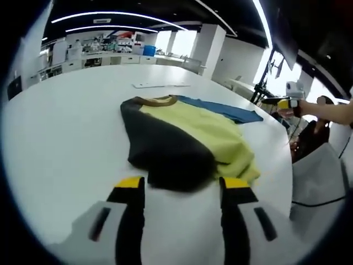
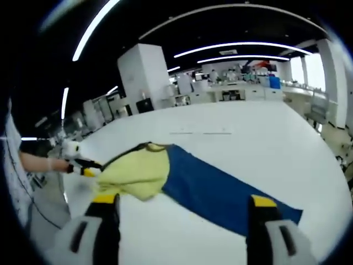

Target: Fold the garment on the visible template until the final outline fits inside the template.

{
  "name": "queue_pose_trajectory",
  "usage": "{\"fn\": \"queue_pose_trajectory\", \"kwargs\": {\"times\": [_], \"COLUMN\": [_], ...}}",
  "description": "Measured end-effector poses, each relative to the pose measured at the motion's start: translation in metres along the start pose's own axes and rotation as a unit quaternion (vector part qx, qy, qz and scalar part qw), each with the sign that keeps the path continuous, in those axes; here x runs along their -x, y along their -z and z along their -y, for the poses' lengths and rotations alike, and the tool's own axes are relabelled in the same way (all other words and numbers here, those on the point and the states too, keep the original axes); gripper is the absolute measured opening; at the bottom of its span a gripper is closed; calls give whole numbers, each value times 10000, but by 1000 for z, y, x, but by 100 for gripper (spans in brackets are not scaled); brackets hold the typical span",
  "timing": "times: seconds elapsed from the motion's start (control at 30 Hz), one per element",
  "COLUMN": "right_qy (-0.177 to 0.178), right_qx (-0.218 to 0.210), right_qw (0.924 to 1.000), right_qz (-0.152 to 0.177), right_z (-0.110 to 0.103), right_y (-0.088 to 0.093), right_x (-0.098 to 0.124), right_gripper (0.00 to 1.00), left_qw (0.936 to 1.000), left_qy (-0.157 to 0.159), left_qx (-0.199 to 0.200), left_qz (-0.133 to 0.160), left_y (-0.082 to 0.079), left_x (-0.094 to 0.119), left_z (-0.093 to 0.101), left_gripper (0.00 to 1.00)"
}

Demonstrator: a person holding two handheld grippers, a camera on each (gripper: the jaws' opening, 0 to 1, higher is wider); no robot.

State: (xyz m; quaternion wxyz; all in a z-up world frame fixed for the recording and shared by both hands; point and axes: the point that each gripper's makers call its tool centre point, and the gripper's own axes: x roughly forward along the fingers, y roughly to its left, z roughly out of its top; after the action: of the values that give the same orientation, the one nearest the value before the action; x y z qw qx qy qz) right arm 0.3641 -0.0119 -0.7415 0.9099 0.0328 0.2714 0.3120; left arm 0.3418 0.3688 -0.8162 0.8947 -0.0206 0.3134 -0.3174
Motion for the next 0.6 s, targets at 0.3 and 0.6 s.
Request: {"fn": "queue_pose_trajectory", "kwargs": {"times": [0.3,0.6], "right_qy": [-28,44], "right_qx": [-76,-163], "right_qw": [10000,9998], "right_qz": [-37,-61], "right_z": [-12,-13], "right_y": [11,20], "right_x": [6,17], "right_gripper": [95,95], "left_qw": [9996,9965], "left_qy": [-165,-339], "left_qx": [249,759], "left_qz": [-3,73], "left_y": [6,4], "left_x": [-9,-14], "left_z": [-11,-25], "left_gripper": [40,20]}}
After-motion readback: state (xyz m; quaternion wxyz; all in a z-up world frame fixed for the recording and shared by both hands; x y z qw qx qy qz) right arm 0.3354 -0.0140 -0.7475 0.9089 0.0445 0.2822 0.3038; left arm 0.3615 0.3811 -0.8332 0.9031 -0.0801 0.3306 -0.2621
